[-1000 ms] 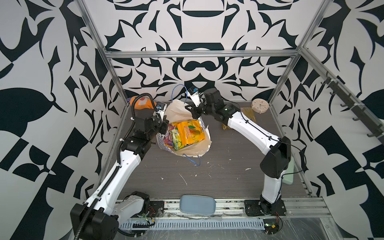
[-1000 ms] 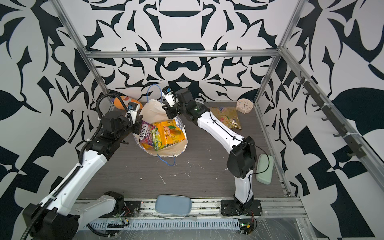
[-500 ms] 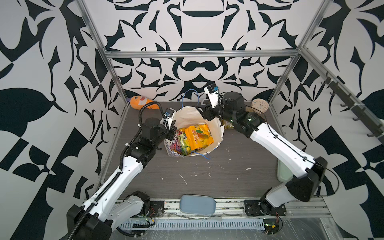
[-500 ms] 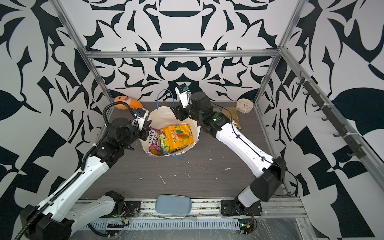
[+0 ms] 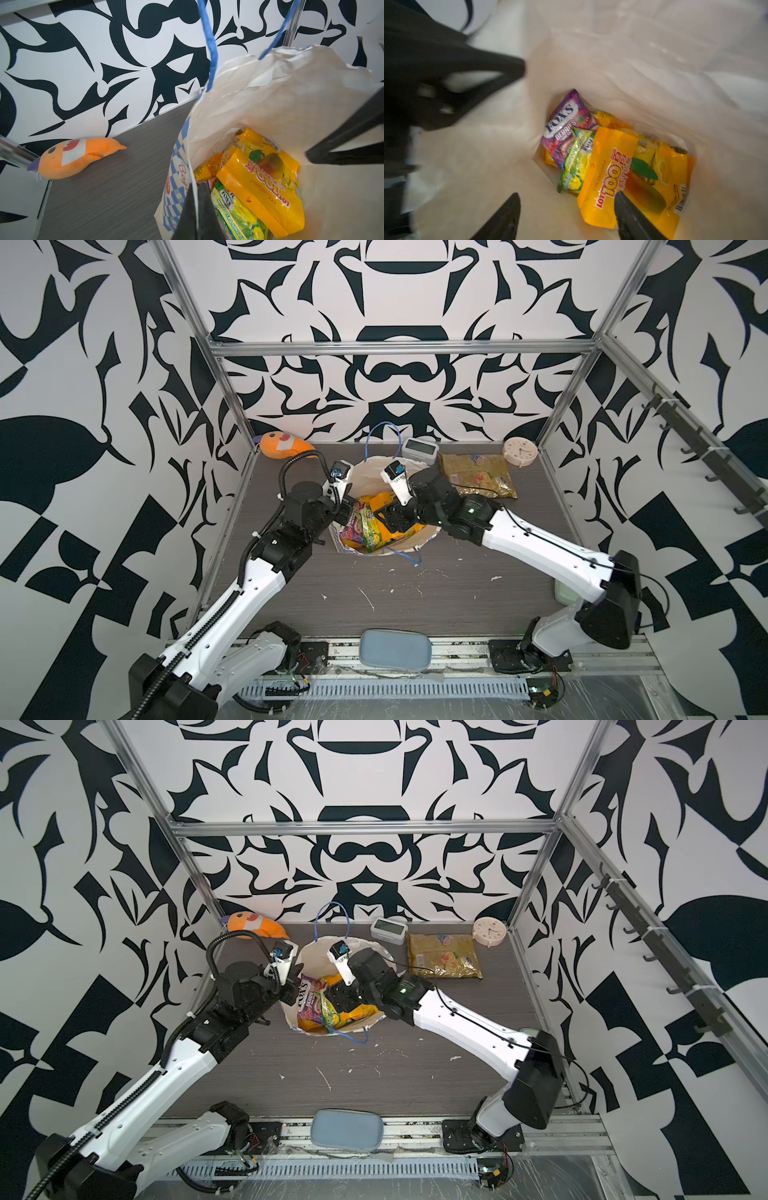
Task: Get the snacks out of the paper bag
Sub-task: 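Grip the bag rim with both grippers and pull it open toward the robot, then hold the bag rim with the left gripper while the right gripper reaches into the bag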
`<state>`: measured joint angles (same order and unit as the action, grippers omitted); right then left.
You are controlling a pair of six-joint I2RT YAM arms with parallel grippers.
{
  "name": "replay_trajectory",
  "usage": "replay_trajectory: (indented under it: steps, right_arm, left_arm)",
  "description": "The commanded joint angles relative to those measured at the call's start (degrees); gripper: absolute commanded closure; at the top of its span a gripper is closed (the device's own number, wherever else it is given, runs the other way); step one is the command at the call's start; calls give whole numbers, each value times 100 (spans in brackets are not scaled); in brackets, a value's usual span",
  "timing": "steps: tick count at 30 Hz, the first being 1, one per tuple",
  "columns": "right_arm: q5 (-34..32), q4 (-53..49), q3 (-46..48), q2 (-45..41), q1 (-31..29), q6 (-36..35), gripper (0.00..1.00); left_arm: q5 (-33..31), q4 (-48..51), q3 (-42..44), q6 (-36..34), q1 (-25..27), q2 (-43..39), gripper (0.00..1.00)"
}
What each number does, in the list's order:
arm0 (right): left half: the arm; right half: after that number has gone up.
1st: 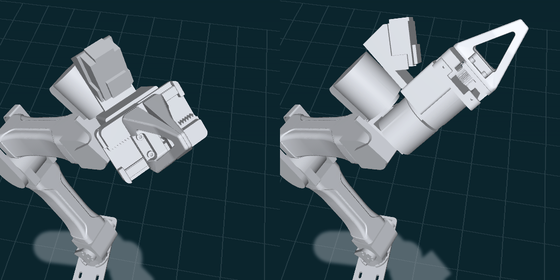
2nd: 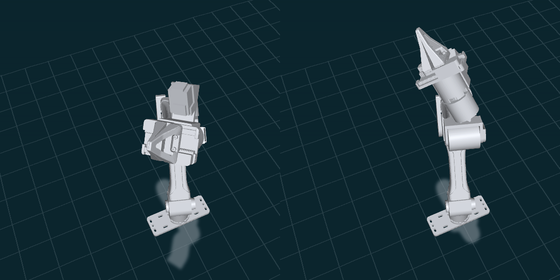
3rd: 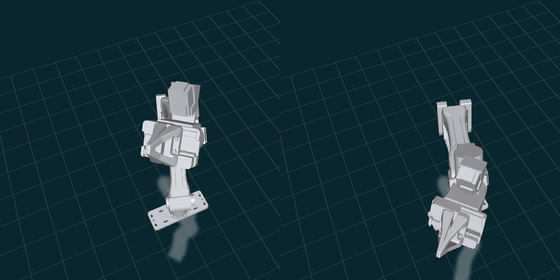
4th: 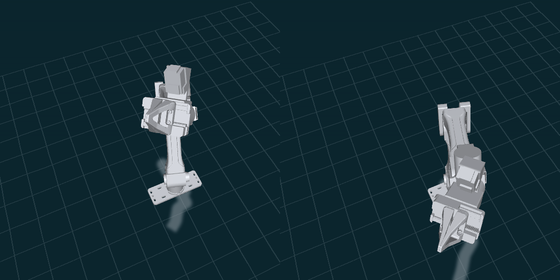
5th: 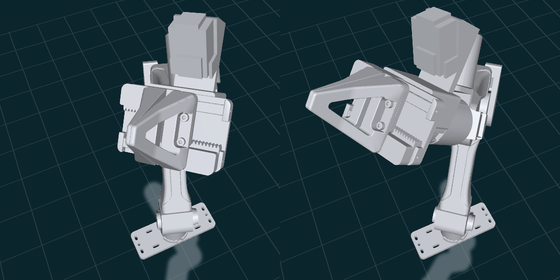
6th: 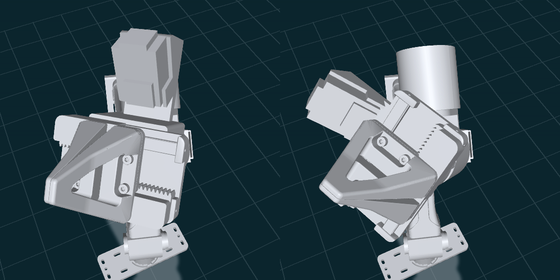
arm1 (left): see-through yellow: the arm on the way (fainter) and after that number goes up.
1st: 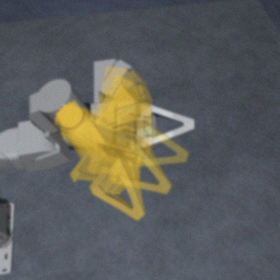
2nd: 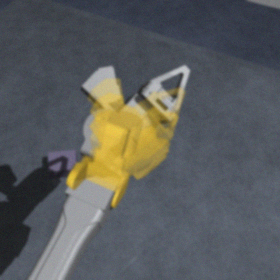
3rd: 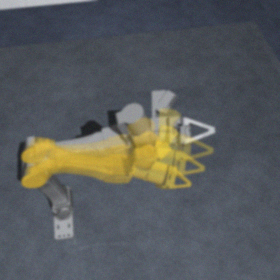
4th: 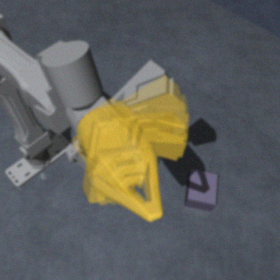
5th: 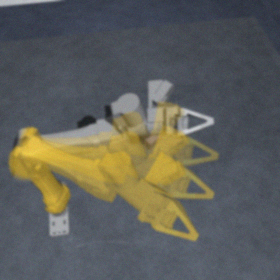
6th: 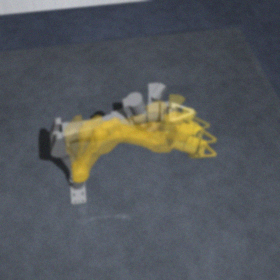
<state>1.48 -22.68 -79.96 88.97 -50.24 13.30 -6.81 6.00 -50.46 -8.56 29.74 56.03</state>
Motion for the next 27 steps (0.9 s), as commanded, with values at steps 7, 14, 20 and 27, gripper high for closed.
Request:
replay_trajectory:
  steps: [7, 14, 20, 27]
  right_arm:
    - [-1110, -783, -630, 1047, -26, 1259, 4]
    - [-1961, -678, -535, 1554, -117, 1653, 22]
    - [-2049, -72, -591, 1871, -112, 1457, 42]
    - [-1874, 1024, -726, 2234, -109, 974, 52]
  left_arm:
    - [175, -363, 86, 31, 137, -454, 100]
    - [134, -459, 291, 106, 208, -583, 100]
    - [-126, -1079, 627, 293, 208, -704, 100]
    - [-457, -1251, 519, -22, 208, -611, 100]
